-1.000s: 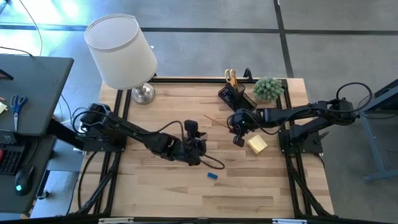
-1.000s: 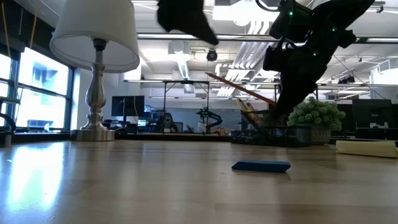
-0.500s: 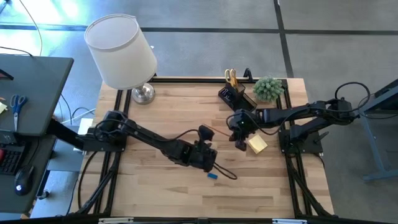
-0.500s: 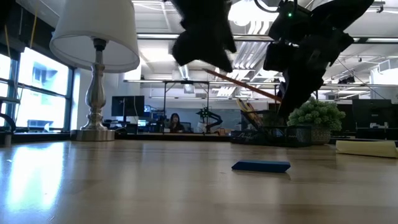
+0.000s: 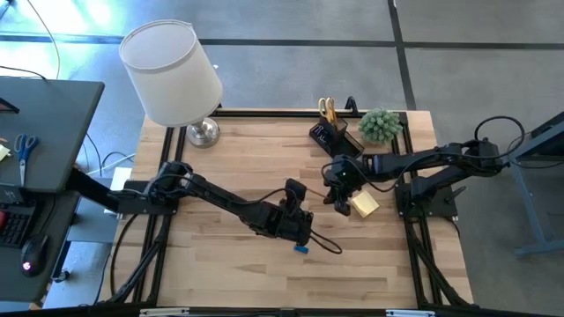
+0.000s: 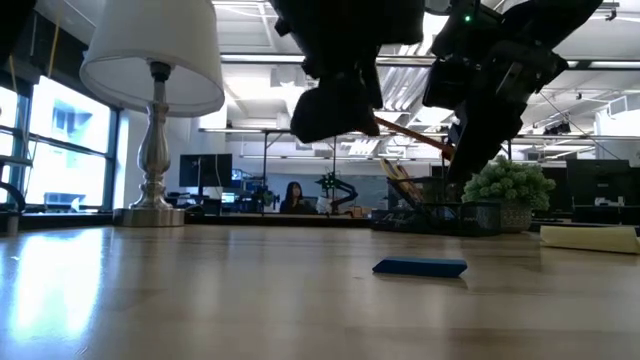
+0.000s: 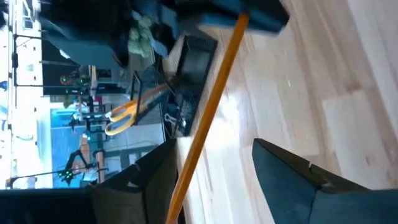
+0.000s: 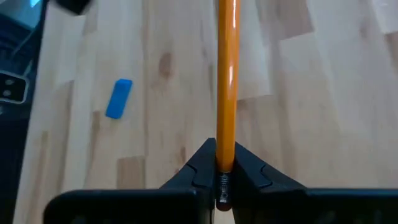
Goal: Pick and place office supplies into organizer
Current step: Put the orange pencil into the desk organizer
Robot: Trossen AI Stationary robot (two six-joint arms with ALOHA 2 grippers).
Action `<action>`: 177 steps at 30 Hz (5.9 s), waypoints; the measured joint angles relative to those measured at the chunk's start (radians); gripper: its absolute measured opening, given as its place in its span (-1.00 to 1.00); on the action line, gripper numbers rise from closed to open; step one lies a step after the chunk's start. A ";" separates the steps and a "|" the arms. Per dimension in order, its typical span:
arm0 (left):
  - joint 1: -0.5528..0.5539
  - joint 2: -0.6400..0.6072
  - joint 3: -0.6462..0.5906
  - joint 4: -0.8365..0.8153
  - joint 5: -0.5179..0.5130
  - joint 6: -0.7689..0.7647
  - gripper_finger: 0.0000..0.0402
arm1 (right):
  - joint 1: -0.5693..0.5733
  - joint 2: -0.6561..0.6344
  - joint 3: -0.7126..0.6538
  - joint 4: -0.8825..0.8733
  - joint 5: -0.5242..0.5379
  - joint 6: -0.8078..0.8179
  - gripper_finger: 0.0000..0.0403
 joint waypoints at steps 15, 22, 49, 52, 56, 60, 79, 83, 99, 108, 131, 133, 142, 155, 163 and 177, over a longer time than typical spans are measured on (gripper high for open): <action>0.018 0.021 0.000 0.030 0.022 -0.026 -0.50 | 0.027 0.000 0.000 -0.008 -0.059 0.055 -0.93; 0.019 0.021 -0.001 0.020 0.060 -0.016 -0.83 | 0.039 0.000 0.000 -0.011 -0.059 0.086 -0.94; 0.018 0.020 0.000 -0.111 0.117 -0.225 -0.97 | 0.039 0.000 0.000 -0.014 -0.059 0.083 -0.85; 0.018 0.020 0.000 -0.142 0.120 -0.280 -0.98 | 0.039 0.000 0.000 -0.019 -0.059 0.061 -0.74; 0.019 0.015 0.000 -0.178 0.153 -0.355 -0.98 | 0.039 -0.013 0.000 -0.041 -0.100 0.028 -0.61; 0.019 0.005 0.000 -0.185 0.209 -0.399 -0.99 | 0.040 -0.070 0.000 -0.079 -0.122 0.019 -0.51; 0.056 -0.159 -0.169 0.113 0.557 -0.387 -0.99 | 0.040 -0.552 0.000 -0.240 0.101 -0.135 -0.50; 0.092 -0.212 -0.269 0.345 0.705 -0.377 -1.00 | 0.040 -0.612 0.000 -0.153 0.120 -0.187 -0.50; 0.193 -0.307 -0.723 1.372 1.087 -0.533 -1.00 | 0.119 -0.548 -0.008 0.234 0.001 -0.386 -0.50; 0.189 -0.308 -0.736 1.472 1.132 -0.569 -1.00 | 0.158 -0.432 -0.007 0.437 0.047 -0.475 -0.50; 0.189 -0.308 -0.737 1.454 1.131 -0.569 -1.00 | 0.188 -0.249 -0.007 0.659 0.005 -0.472 -0.08; 0.189 -0.308 -0.737 1.453 1.133 -0.569 -1.00 | 0.188 -0.246 -0.007 0.653 0.006 -0.471 -0.10; 0.189 -0.308 -0.737 1.451 1.137 -0.569 -1.00 | 0.190 -0.247 -0.007 0.642 -0.008 -0.471 -0.61; 0.189 -0.306 -0.737 1.433 1.092 -0.577 -0.86 | 0.188 -0.248 -0.007 0.612 0.115 -0.469 -0.94; 0.197 -0.335 -0.737 1.309 0.953 -0.576 -0.81 | 0.170 -0.254 -0.007 0.503 0.284 -0.443 -0.95; 0.203 -0.467 -0.735 1.057 0.761 -0.579 0.01 | 0.038 -0.321 -0.007 0.429 0.310 -0.371 -0.95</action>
